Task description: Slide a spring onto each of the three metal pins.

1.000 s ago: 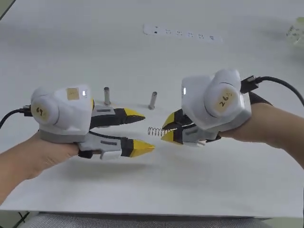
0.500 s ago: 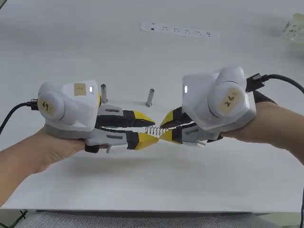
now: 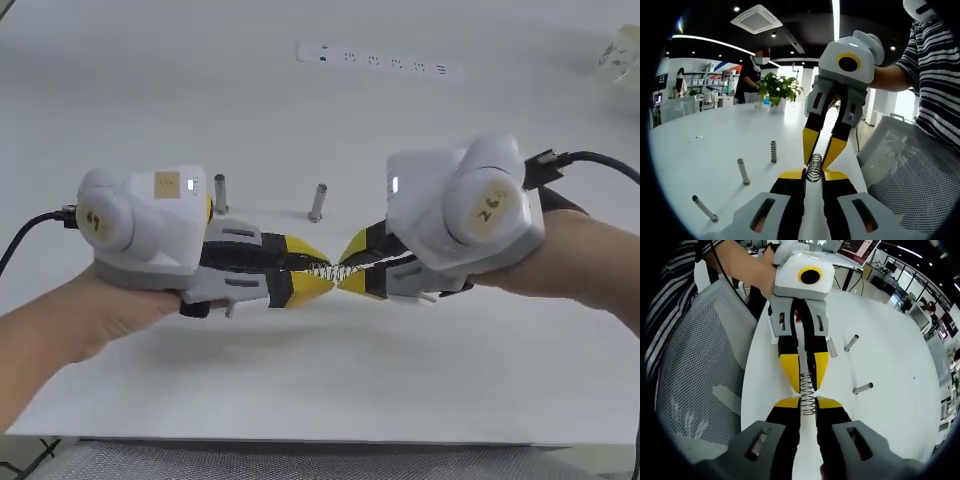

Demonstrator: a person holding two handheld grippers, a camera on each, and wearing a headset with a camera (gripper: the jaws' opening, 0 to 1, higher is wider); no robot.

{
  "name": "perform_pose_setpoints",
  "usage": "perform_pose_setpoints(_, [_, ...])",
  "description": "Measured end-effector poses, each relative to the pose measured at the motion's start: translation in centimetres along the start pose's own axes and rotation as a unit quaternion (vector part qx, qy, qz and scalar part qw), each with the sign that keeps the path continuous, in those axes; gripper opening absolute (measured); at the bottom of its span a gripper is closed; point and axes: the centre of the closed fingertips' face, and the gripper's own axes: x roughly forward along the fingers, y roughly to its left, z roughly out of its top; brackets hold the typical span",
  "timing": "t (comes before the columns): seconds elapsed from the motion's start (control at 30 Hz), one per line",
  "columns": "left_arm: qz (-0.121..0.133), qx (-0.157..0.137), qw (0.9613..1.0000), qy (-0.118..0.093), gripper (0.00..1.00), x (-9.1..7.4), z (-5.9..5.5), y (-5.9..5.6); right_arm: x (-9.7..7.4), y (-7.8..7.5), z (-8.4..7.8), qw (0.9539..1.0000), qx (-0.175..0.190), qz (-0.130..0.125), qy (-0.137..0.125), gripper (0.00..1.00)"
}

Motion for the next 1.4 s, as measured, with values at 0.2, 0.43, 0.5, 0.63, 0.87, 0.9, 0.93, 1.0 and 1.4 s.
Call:
perform_pose_setpoints(0.2, [0.000, 0.003, 1.0000, -0.003, 0.09, 0.0, 0.2, 0.0, -0.2, -0.1, 0.0, 1.0000, -0.001, -0.002, -0.001, 0.12])
perform_pose_setpoints(0.43, [-0.003, 0.000, 1.0000, -0.005, 0.10, 0.0, 0.4, -0.2, -0.2, 0.0, 0.0, 1.0000, 0.000, -0.001, -0.001, 0.12])
perform_pose_setpoints(0.5, [-0.004, -0.001, 1.0000, -0.005, 0.10, 0.1, 0.4, -0.3, -0.1, 0.1, 0.0, 1.0000, 0.001, 0.000, -0.002, 0.12])
perform_pose_setpoints(0.63, [-0.005, 0.000, 1.0000, -0.003, 0.09, 0.1, 0.3, -0.3, -0.1, 0.2, 0.1, 1.0000, 0.000, 0.000, -0.002, 0.12])
perform_pose_setpoints(0.87, [-0.006, 0.009, 0.9999, -0.007, 0.08, 0.0, 0.5, -0.4, -0.2, 0.1, 0.1, 1.0000, 0.000, 0.000, -0.003, 0.12])
perform_pose_setpoints(0.9, [-0.006, 0.008, 0.9999, -0.008, 0.08, 0.0, 0.5, -0.4, -0.2, 0.2, 0.1, 1.0000, 0.001, 0.000, -0.004, 0.12])
perform_pose_setpoints(0.93, [-0.007, 0.009, 0.9999, -0.009, 0.08, 0.0, 0.6, -0.5, -0.2, 0.2, 0.1, 1.0000, 0.001, 0.000, -0.005, 0.12])
perform_pose_setpoints(1.0, [-0.008, 0.006, 0.9999, -0.010, 0.07, -0.1, 0.6, -0.5, -0.3, 0.2, 0.2, 1.0000, 0.001, 0.001, -0.008, 0.12])
perform_pose_setpoints(1.4, [-0.020, -0.002, 0.9998, -0.005, 0.07, -0.5, 0.4, -0.7, -0.5, 1.0, -0.6, 0.9998, 0.012, 0.002, -0.016, 0.21])
